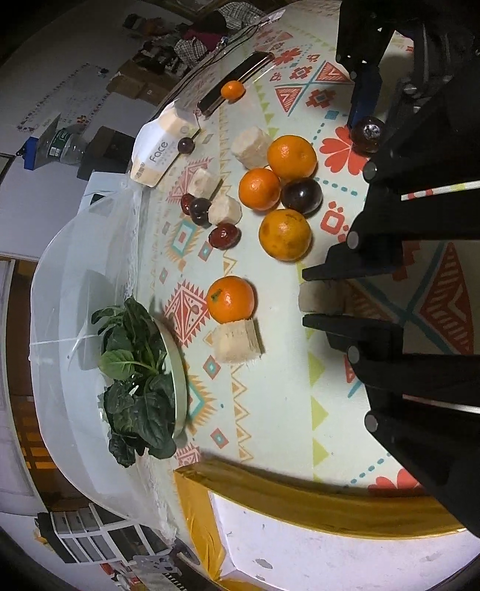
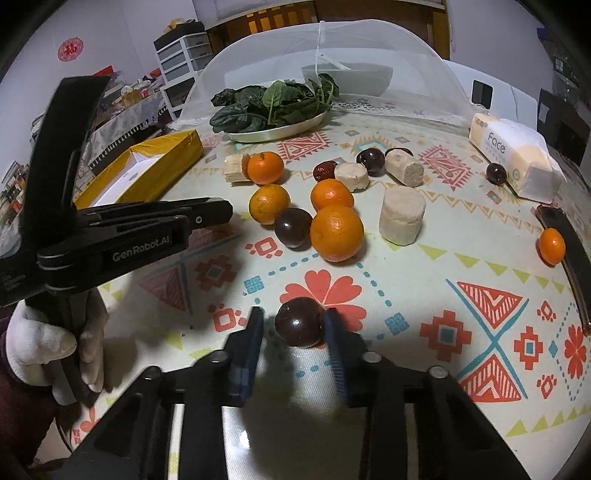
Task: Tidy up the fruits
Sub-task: 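Carry the yam slice with the left tool while the right tool carries the plum into the tray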
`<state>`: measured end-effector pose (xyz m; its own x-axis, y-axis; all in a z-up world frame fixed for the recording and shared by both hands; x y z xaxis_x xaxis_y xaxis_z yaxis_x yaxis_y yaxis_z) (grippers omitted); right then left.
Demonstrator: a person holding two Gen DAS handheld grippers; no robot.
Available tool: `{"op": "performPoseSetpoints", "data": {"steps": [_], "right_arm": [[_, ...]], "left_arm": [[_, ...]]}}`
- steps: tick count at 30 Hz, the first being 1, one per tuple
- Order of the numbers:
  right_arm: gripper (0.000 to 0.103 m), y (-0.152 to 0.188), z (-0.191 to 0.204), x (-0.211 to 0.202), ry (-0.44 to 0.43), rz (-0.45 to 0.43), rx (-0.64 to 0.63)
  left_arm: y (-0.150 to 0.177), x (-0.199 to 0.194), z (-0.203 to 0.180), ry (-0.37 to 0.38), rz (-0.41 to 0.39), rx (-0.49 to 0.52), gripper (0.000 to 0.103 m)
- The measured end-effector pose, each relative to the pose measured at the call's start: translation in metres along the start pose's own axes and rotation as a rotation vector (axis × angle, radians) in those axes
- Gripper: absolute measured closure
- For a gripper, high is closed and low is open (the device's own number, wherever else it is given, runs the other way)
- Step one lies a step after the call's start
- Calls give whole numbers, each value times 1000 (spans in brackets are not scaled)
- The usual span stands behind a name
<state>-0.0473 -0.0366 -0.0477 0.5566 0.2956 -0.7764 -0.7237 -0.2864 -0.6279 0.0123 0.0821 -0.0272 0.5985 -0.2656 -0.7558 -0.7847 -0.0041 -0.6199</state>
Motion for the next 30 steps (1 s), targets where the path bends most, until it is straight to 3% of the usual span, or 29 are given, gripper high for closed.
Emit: {"op": "performPoseSetpoints", "data": {"steps": [5,9,13,17,23,26,30], "right_arm": [[78,1,-3,-4,-11,-4,32],[78,-10,11,-25,-33,-56,18],[78,-31,43,-42,-80,-110,-28],[78,-59,94,-45,-164,-137,-94],[78,-99,172,-30,-291,-152,-165],[77,-112,213,-11,-351,-126,-199],[77,-122,256,26,-359,-76,-243]], "left_arm": [[-2,-24,7,23,-31,-44,86],[-3,-64,24,28,-94,-107,86],[-4,-112,68,7,-177,-236,86],[-3,-147,121,-87,-240,-331,86],[5,-176,183,-253,-300,-387,86],[10,-178,212,-297,-296,-417,86],[21,-174,248,-342,-268,-467,86]]}}
Point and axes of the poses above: each gripper's, at about its wrist camera, not at the fingertips, and x roughly the way its jaws point, z to its left, y to its underside, the point moved 6 cm from there along x, roughly the way its jaws point, and after that the axes turned 9 degrees about -x, right-handed, at the moved point
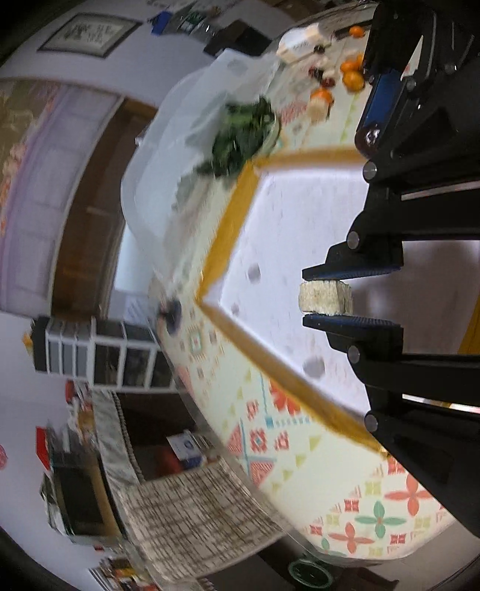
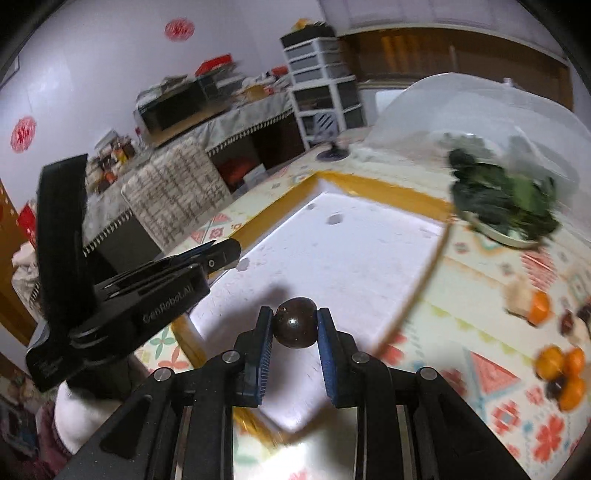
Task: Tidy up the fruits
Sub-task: 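Carry the yam slice with the left tool while the right tool carries the plum into the tray, then return to the table and grasp a mandarin orange with each tool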
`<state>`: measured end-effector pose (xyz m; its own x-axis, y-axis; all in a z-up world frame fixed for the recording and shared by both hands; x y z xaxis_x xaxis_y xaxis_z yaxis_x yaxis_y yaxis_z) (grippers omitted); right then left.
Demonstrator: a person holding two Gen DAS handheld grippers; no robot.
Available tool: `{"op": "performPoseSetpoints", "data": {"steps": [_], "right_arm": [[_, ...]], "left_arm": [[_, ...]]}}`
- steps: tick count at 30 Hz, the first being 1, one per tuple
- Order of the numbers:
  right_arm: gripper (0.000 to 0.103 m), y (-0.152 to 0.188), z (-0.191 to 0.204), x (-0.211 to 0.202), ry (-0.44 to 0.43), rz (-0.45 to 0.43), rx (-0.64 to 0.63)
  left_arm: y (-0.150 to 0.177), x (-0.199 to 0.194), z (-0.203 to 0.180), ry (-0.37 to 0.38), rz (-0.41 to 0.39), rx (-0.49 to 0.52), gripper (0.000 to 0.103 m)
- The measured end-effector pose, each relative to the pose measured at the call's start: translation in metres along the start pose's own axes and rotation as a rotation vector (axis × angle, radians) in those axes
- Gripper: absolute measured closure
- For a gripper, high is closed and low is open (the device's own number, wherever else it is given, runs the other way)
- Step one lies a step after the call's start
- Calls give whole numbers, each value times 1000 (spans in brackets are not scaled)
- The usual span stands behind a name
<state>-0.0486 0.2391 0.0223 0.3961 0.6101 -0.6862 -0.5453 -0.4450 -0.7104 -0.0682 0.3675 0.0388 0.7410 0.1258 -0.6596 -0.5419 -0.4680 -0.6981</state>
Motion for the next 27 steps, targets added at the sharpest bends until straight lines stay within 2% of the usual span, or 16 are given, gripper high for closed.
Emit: {"op": "performPoseSetpoints", "data": {"steps": [6,12,15,17,19,23,25,27], "right_arm": [[77,4,5,44,5,67,7],[77,4,1,55,39,68,3],[77,4,-1,52,53,55,-3],[76,4,-1,46,71,36,-12],[72,3,-2,41,87,19,-16],[61,4,-7,22,103,-25,-2],[59,7,-12,9,115,-45,12],[59,10,-21,-5,124,-64,32]], "left_arm": [[1,15,23,-41,21,-9,86],[-1,13,22,-71,-9,11,84],[-3,9,20,-80,-28,18,66],[-5,5,19,-99,-49,29,50],[-5,-2,15,-116,-73,44,41],[-5,-14,3,-126,-100,76,30],[-3,-20,-6,-127,-115,96,24],[0,-25,-16,-126,-127,125,23]]}}
Point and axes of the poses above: each gripper's, at about its wrist camera, not at the fingertips, and x roughly the way its jaws point, z to its left, y to its underside, the point moved 6 cm from there along x, roughly the way its jaws point, and after that the axes turned 9 degrees about -x, right-handed, at the moved point
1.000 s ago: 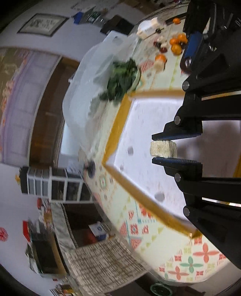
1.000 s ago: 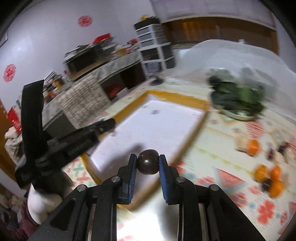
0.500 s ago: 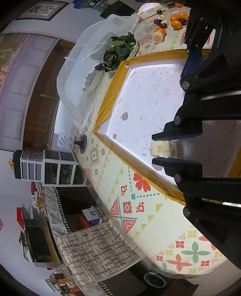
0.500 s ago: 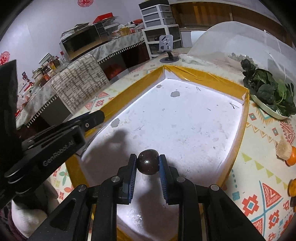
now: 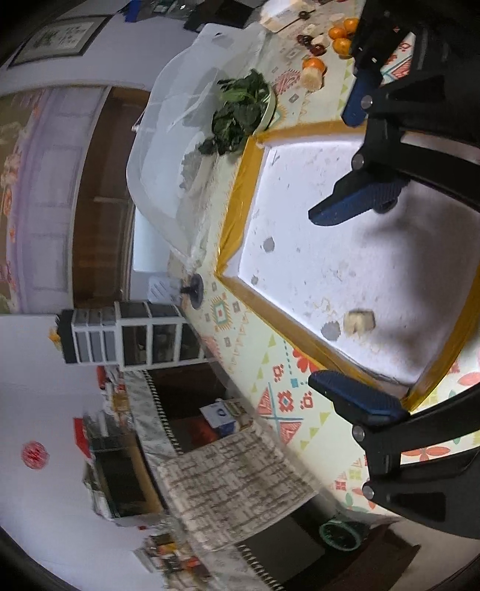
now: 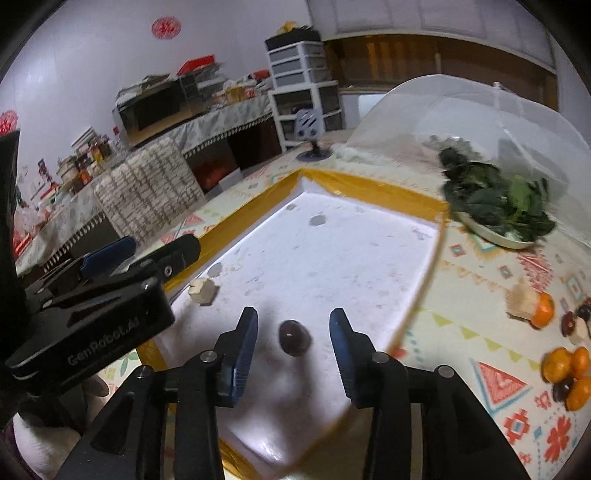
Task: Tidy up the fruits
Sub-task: 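Return to the table and grasp a mandarin orange with each tool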
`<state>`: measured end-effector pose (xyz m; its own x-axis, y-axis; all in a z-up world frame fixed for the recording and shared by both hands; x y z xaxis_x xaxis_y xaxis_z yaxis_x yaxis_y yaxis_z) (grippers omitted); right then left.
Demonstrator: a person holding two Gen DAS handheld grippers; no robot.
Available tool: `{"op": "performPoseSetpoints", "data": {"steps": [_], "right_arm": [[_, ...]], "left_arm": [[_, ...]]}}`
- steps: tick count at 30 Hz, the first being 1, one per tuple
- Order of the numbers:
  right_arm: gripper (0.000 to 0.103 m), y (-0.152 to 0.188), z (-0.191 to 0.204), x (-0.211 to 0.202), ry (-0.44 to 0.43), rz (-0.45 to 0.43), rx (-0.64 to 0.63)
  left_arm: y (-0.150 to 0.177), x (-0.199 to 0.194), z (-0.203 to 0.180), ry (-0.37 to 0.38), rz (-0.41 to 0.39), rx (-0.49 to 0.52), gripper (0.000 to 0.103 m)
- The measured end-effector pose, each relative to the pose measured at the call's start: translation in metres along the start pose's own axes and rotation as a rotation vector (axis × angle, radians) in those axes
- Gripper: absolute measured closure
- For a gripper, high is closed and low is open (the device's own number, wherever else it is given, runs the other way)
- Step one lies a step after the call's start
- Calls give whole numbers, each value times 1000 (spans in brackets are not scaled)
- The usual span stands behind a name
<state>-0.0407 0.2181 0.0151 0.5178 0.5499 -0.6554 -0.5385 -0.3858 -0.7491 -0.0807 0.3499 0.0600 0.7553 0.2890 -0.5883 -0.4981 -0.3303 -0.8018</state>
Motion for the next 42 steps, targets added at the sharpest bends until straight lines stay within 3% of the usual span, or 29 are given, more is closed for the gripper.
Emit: {"op": "performPoseSetpoints", "data": {"steps": [10,22,32,37,42], "right_arm": [[50,28,-66,-63,76,-56,123],[49,80,-140,-103,139,-45,248],[49,125,-215,-148,269,-34,356],[49,130,-237,-150,284,-25,377],[49,125,-235,-124,252,22,327]], "left_arm": [[17,-30,-74,97,-12,123,22],[50,-37,-135,159,43,195,21],[68,-31,-169,244,119,205,21],[77,-23,-182,318,171,182,21],[85,-26,-202,411,180,213,25]]}}
Point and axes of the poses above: each gripper's, at about its wrist camera, not at the fingertips, and x roughly the way its jaws point, z to its left, y to its underside, the point moved 6 cm from there along x, roughly the way its jaws point, and after that the axes turned 9 degrees about -x, right-handed, at the moved point
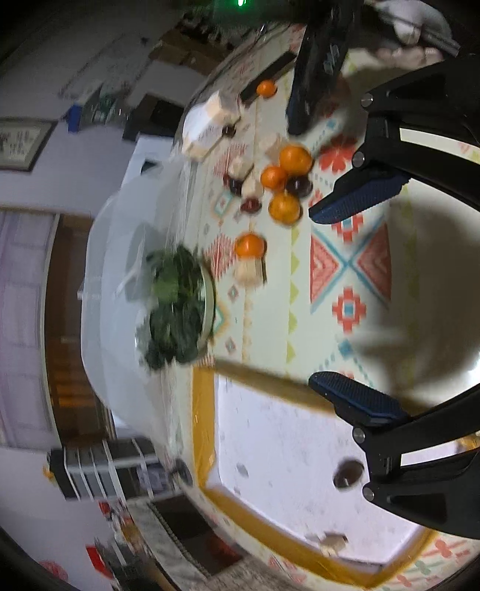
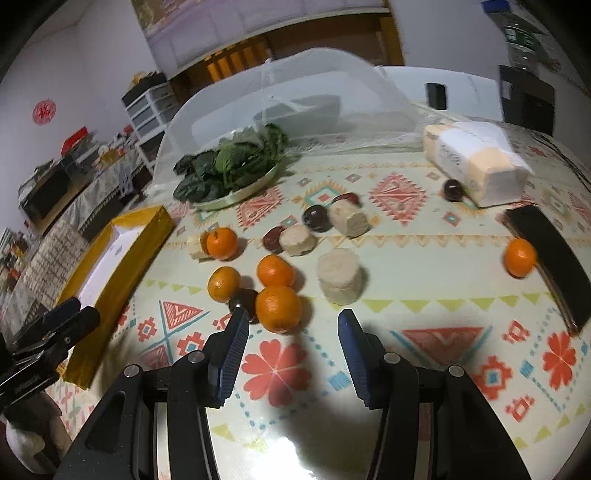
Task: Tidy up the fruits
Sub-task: 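Return to the table and grasp a mandarin orange with each tool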
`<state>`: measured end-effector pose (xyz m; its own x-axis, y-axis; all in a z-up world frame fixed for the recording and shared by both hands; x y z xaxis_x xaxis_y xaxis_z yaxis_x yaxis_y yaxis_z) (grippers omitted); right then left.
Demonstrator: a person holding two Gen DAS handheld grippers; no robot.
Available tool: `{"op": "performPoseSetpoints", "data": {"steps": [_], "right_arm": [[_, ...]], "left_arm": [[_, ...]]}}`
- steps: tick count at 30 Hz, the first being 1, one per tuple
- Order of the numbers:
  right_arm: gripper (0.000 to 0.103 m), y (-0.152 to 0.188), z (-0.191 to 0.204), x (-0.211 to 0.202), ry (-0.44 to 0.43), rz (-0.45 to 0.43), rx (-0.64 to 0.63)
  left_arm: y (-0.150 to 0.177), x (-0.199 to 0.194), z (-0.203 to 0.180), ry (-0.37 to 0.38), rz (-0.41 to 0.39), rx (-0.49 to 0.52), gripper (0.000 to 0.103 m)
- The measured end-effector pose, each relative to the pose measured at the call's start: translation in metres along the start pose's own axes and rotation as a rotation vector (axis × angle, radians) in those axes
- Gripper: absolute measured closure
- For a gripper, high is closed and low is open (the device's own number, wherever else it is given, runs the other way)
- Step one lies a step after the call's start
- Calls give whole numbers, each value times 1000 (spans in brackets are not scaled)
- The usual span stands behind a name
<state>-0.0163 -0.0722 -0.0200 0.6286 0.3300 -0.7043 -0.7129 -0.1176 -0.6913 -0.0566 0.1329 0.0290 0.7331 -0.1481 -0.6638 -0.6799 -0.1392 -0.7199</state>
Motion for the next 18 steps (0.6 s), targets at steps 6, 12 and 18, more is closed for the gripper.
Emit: {"op": "performPoseSetpoints", "data": {"steps": [6,12,18], "right_arm": [[49,-3,8,25,-1,27,-58],[63,-8,10,36,-9,27,-73],[67,-6,6,34,-31,27,-54]], "left_arm": [[-12,23,-13,114,73,-61,33],[-20,55,-35,157,123,-62,33],[-22,89,-55,184,185,-48,33]]}}
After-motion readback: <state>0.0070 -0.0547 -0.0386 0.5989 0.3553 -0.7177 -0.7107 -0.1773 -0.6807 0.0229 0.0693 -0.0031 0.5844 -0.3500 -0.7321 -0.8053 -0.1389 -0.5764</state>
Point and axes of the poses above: each gripper's, at about its wrist camera, not at the fingertips, and x roughly the way its jaws point, z to its left, y to its underside, the point moved 6 cm from there along x, roughly the way its jaws point, and after that the axes turned 9 degrees about -x, right-handed, at the moved point
